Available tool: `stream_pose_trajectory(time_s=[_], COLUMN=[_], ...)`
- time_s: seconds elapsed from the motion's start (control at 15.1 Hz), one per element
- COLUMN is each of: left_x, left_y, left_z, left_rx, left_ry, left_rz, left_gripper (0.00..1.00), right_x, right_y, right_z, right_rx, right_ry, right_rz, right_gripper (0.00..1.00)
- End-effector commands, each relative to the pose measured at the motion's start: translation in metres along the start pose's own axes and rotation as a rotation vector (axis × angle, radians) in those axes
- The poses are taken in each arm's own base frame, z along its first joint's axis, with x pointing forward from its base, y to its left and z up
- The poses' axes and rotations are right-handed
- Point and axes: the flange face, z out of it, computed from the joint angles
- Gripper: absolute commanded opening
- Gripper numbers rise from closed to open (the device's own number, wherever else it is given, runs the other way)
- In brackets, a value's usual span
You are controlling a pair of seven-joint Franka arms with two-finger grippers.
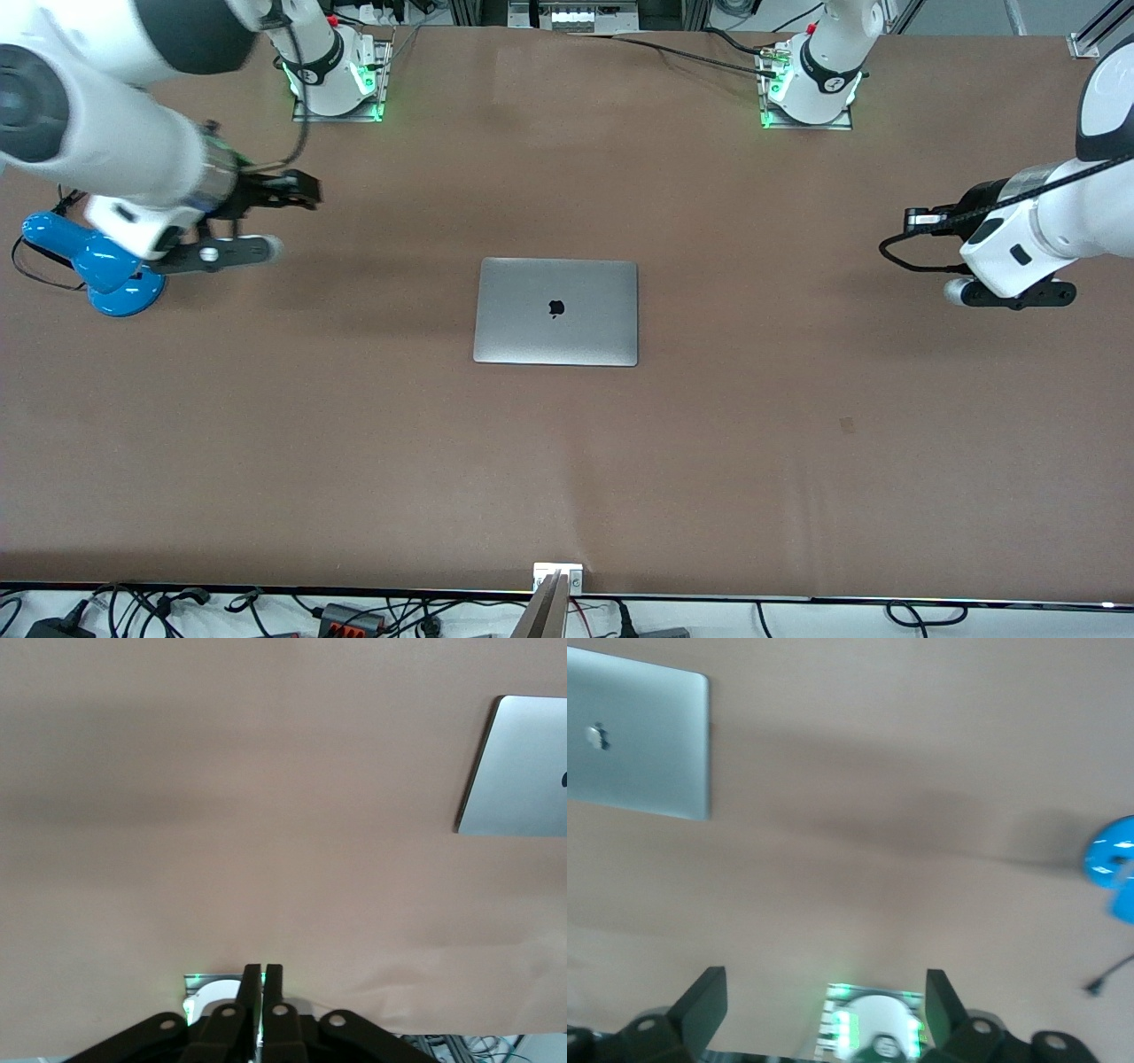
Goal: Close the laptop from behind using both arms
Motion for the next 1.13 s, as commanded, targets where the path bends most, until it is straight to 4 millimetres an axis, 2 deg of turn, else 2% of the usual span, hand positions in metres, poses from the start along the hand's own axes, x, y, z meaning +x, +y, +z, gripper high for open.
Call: stream_pose_trajectory(time_s=[0.0, 0.07, 0.13, 0.2, 0.27, 0.33, 0.4, 0.46, 0.6, 0.73, 0.86, 1.0, 1.06], left_x=[-0.017, -0.021, -0.027, -0.028, -0.027, -0.027, -0.024, -0.021, -0.019, -0.016, -0.016, -0.016, -0.012], left_y=[0.022, 0.028, 0.034, 0.033, 0.026, 0.021, 0.016, 0.014, 0.009, 0.003, 0.0, -0.005, -0.017], left_z=[-0.011, -0.012, -0.012, -0.013, -0.014, -0.015, -0.017, -0.019, -0.023, -0.022, -0.023, -0.025, -0.031], left_rx=[0.049, 0.054, 0.066, 0.093, 0.108, 0.096, 0.101, 0.1, 0.101, 0.151, 0.166, 0.143, 0.07], left_ry=[0.017, 0.015, 0.003, 0.007, 0.011, 0.015, 0.028, 0.055, 0.08, 0.09, 0.095, 0.098, 0.133], left_rz=[0.059, 0.067, 0.075, 0.071, 0.059, 0.049, 0.04, 0.037, 0.025, -0.01, -0.022, -0.01, -0.015], left_gripper=[0.04, 0.05, 0.13, 0.24, 0.29, 0.77, 1.0, 1.0, 1.0, 1.0, 1.0, 1.0, 1.0], right_x=[-0.038, -0.05, -0.068, -0.078, -0.08, -0.082, -0.08, -0.084, -0.083, -0.084, -0.085, -0.088, -0.085], right_y=[0.052, 0.061, 0.078, 0.086, 0.089, 0.101, 0.11, 0.114, 0.136, 0.164, 0.176, 0.172, 0.173], right_z=[-0.035, -0.033, -0.033, -0.034, -0.032, -0.019, -0.002, 0.013, 0.044, 0.031, 0.013, 0.002, -0.007], right_rx=[0.023, 0.039, 0.06, 0.069, 0.054, 0.026, 0.024, 0.011, -0.004, -0.003, -0.018, 0.0, 0.012], right_ry=[0.057, 0.042, 0.042, 0.052, 0.052, 0.023, 0.039, 0.101, 0.213, 0.276, 0.346, 0.269, 0.234], right_rz=[-0.077, -0.081, -0.065, -0.072, -0.077, -0.042, -0.026, -0.023, 0.02, 0.076, 0.081, 0.104, 0.141], right_gripper=[1.0, 1.0, 1.0, 1.0, 1.0, 1.0, 1.0, 1.0, 1.0, 1.0, 1.0, 1.0, 1.0])
